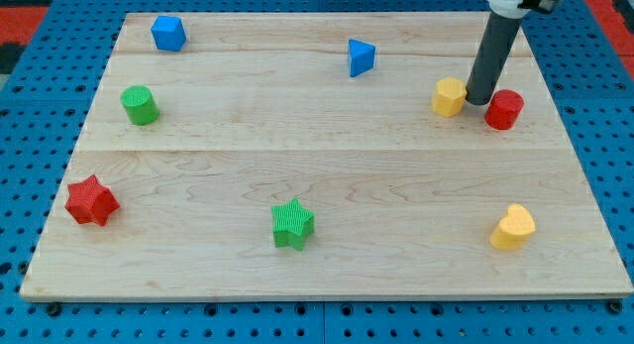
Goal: Place the red circle right to the yellow hexagon
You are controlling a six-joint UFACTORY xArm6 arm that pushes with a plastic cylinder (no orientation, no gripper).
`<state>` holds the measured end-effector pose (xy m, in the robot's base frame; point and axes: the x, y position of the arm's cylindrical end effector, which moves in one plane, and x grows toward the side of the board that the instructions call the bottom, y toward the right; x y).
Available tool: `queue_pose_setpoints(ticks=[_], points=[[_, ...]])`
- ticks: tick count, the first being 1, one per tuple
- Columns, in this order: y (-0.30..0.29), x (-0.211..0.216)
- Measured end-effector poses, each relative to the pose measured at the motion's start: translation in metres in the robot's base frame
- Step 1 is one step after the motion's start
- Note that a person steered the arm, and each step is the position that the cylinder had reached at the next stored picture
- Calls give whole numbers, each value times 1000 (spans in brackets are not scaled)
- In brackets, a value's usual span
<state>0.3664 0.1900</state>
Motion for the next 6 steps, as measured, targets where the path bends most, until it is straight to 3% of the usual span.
queue_pose_setpoints(ticks=[1,2,3,4,5,6], points=[[-2,-23],[51,-25],[87,4],[79,45],[26,45],[52,42]])
